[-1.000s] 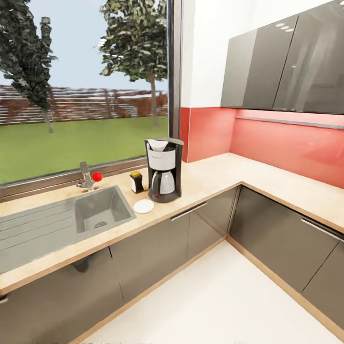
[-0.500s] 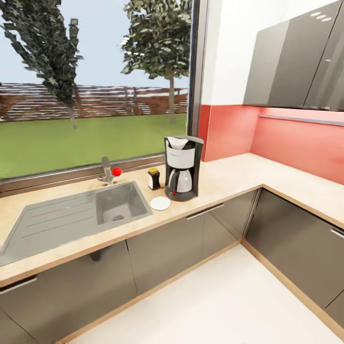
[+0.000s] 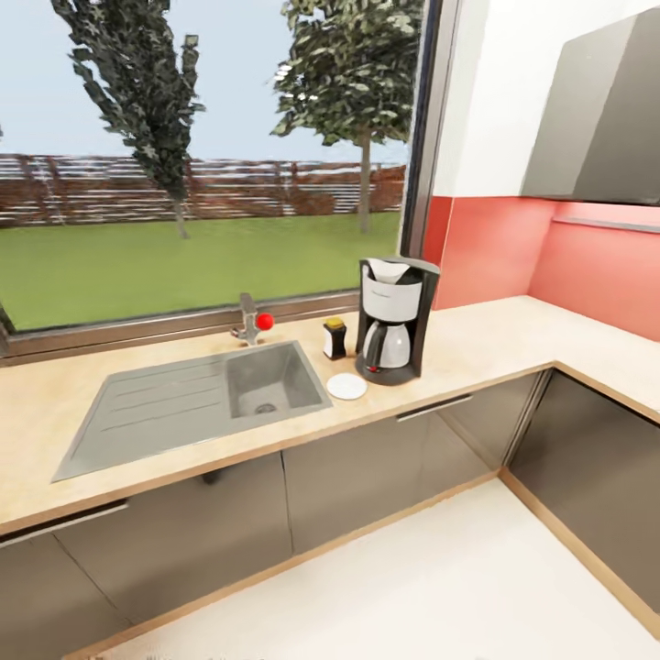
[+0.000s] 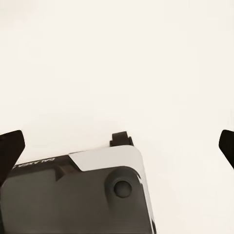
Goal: Set up a coffee station on the kitchen countertop: keep the coffee maker on the countertop, move the bottle of coffee from the kitchen shelf to the counter next to the coffee maker, place a paper coffee filter on top of the coffee maker, put the saucer next to the coffee maker with the coffee cup on the saucer, and place the electric kettle next to the coffee maker.
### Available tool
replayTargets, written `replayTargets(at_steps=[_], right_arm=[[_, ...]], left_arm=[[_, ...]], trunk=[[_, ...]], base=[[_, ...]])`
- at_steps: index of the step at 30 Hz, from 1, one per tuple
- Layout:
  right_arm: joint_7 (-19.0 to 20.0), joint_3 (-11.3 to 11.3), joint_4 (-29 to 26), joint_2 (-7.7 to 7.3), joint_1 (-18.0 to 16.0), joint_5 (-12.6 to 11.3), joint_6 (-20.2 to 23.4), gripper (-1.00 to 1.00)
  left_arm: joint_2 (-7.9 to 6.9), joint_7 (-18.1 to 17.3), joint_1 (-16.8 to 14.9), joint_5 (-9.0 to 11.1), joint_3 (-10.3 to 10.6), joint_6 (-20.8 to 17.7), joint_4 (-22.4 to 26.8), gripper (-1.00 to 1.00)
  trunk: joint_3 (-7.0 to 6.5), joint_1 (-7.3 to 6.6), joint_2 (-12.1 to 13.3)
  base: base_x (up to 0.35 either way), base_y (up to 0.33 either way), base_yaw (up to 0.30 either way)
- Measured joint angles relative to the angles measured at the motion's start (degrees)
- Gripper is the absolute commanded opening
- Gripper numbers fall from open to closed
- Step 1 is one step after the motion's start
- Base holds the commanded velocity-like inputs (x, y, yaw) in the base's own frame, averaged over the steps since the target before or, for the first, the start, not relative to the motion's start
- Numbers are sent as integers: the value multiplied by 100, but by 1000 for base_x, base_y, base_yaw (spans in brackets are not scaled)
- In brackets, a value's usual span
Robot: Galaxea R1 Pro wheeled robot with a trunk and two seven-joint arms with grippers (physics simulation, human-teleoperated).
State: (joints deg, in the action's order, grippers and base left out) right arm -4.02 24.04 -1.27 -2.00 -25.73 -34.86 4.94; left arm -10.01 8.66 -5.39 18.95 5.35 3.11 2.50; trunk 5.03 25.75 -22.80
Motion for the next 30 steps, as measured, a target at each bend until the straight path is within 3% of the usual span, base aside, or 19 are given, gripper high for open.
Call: replayTargets(at_steps=[30], right_arm=[[-8,0,-2,53,0,-18,-28,100]], left_arm=[[-1,0,0,9,-13,0,0,100]], trunk=[[-43,0,0]], base=[[0,306,191]])
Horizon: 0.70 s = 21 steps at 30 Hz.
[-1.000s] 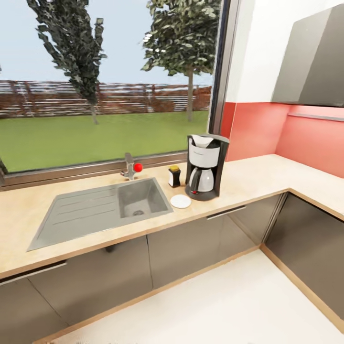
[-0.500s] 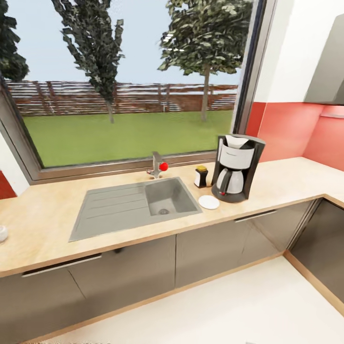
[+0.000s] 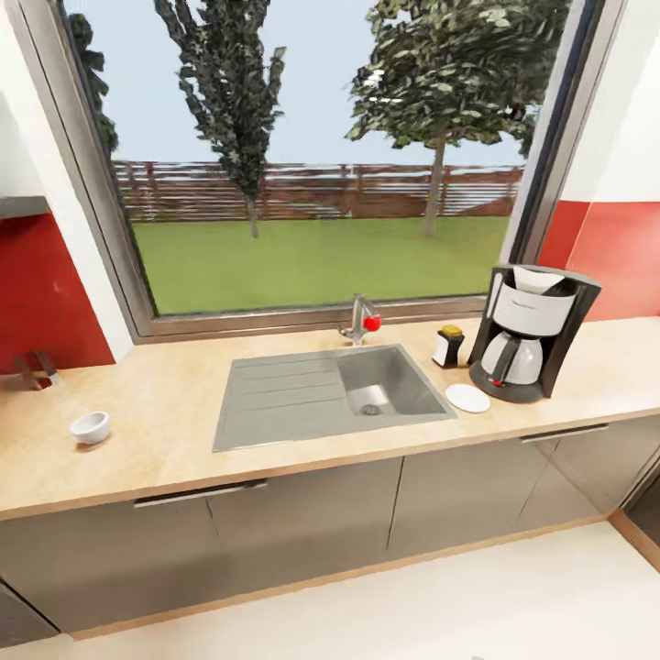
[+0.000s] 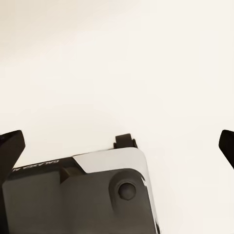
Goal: Set up a coffee station on the kitchen countertop: keep the coffee maker on the countertop, move the bottle of coffee from the kitchen shelf to the counter next to the coffee maker, place a paper coffee filter on top of the coffee maker, put the saucer next to the coffee maker with the coffee cup on the saucer, and place the electric kettle next to the coffee maker.
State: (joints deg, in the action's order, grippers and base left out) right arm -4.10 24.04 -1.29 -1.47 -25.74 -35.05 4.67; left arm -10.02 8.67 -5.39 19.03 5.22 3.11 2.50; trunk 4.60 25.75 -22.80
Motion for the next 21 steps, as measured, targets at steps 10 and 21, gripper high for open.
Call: replayTargets(at_steps=[10,21], right_arm=[[0,0,1,0,0,0,0,100],[0,0,1,0,0,0,0,100]], left_arm=[[0,0,0,35,-26,6,9,100],[7,0,0,35,-28,1,17,100]], trunk=[[-40,0,0],[-78,0,0]], base=[[0,307,230],[0,307,236]])
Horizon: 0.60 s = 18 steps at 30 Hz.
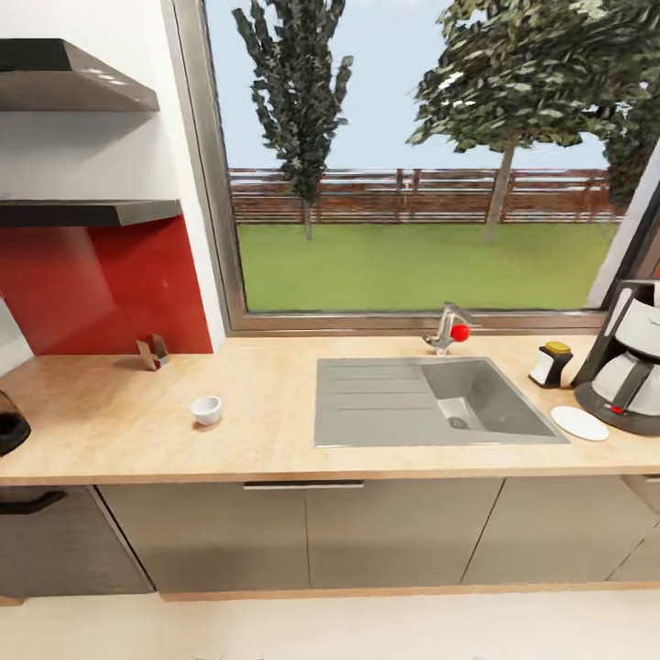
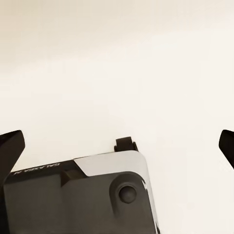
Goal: Set up a coffee station on the kitchen countertop: keep the coffee maker on the countertop, move the bottle of coffee from the kitchen shelf to the counter next to the coffee maker, place a paper coffee filter on top of the coffee maker, put the saucer next to the coffee maker with the coffee cup on the saucer, and place the electric kettle next to the coffee maker.
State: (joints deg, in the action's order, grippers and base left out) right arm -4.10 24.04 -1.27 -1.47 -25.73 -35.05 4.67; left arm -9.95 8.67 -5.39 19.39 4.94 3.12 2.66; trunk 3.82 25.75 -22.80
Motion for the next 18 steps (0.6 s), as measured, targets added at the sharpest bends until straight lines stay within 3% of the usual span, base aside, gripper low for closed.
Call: replayTargets(at_steps=[18], right_arm=[[0,0,0,0,0,0,0,100]], left_arm=[[2,0,-2,2,-8,8,8,100]], trunk=[[-7,0,0]], base=[[0,310,239]])
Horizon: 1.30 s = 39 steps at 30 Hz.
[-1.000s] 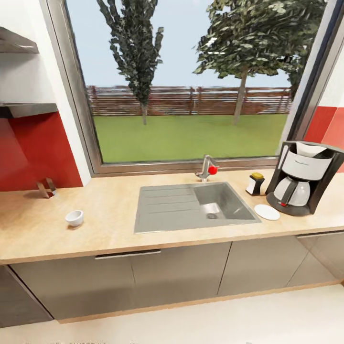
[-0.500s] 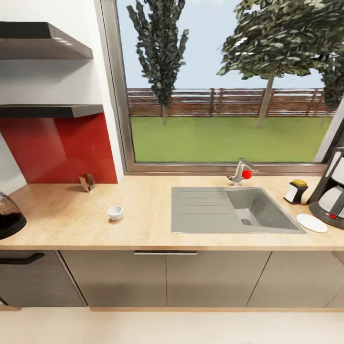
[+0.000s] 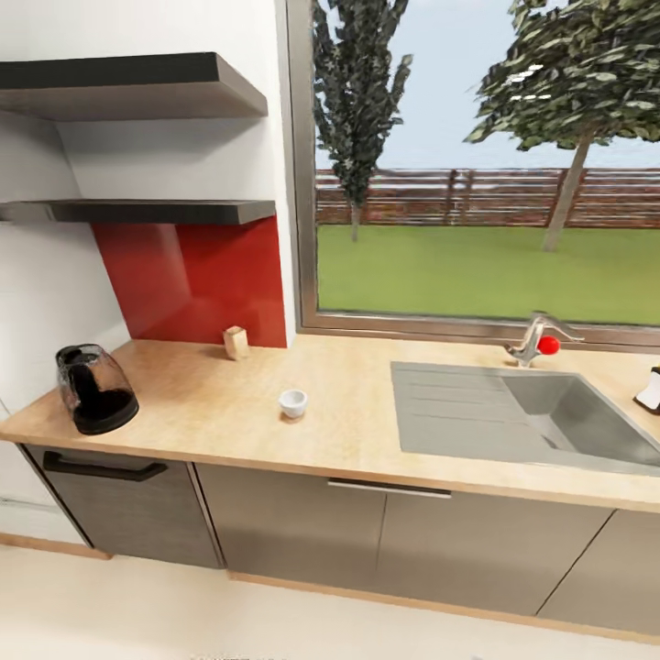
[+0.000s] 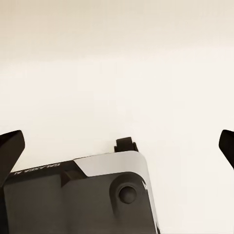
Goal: Set up a coffee station on the kitchen countertop: keep the coffee maker on the countertop, move the bottle of coffee from the kitchen shelf to the counter next to the coffee maker, place a paper coffee filter on top of the coffee maker, put the saucer next to the coffee maker with the coffee cup on the saucer, and place the electric kettle next to the coffee maker.
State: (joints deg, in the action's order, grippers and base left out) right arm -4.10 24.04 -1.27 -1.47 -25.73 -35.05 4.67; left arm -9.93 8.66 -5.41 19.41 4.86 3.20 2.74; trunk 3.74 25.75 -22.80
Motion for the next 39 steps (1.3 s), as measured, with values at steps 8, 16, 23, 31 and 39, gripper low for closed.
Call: replayTargets(at_steps=[8,16,23,31,39], right_arm=[[0,0,0,0,0,0,0,100],[5,0,0,0,0,0,0,100],[5,0,0,0,5,0,-1,100],[4,0,0,-2,10,0,8,100],[14,1,0,3,10,4,35,100]], left_arm=[[-3,-1,0,27,-16,367,-10,100],[-8,-3,0,28,-16,385,-16,100],[-9,-7,2,28,-16,388,-17,100],[-8,-6,-1,25,-16,396,-18,100],[-8,-7,1,23,-9,397,-18,100]], trunk=[[0,0,0],[-11,0,0],[-43,-1,0],[-56,-1,0],[-56,-1,0]], base=[[0,316,239],[0,320,206],[28,327,157],[81,333,34],[87,333,1]])
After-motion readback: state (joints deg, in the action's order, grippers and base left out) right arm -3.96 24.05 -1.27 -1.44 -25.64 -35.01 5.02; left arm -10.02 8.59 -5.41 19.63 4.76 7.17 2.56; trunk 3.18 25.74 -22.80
